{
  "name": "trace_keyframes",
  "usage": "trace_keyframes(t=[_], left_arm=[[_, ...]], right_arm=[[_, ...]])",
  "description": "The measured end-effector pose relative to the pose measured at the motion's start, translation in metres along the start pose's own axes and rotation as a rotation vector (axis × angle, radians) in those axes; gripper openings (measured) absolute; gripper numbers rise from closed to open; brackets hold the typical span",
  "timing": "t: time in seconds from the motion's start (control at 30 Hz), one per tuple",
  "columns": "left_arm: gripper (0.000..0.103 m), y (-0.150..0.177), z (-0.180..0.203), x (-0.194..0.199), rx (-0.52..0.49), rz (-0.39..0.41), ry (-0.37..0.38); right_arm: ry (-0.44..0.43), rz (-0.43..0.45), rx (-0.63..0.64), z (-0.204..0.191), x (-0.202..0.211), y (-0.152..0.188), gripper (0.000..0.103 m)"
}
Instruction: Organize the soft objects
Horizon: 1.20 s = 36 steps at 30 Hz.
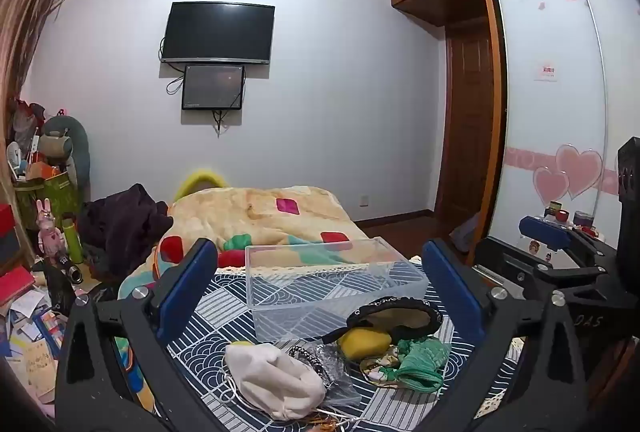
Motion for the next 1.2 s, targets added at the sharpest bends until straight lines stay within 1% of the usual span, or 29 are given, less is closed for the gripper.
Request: trace_keyframes(t=[0.7,1.2], left_arm=[[0.103,-0.0002,0.0004,-0.0034,-0.004,-0.005,0.001],[0.103,-0.0005,0.0064,0.0027,-0.019,0.008,0.003]], right_arm=[[-0.006,0.014,-0.002,-0.0011,0.0065,-0.0035,0.103],[-0.011,0.011,-0.020,0.0012,0.0077,-0.0058,0.103]])
Point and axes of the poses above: each gripper's, at about its wrist camera, not at the fingertips, and x roughly against the way its jaws point, z to its right, y to its underside, the point moved 2 cm from there along -x, roughly the way its jaws point, and after that the axes turned 12 degrees about y, right-handed, at the moved point
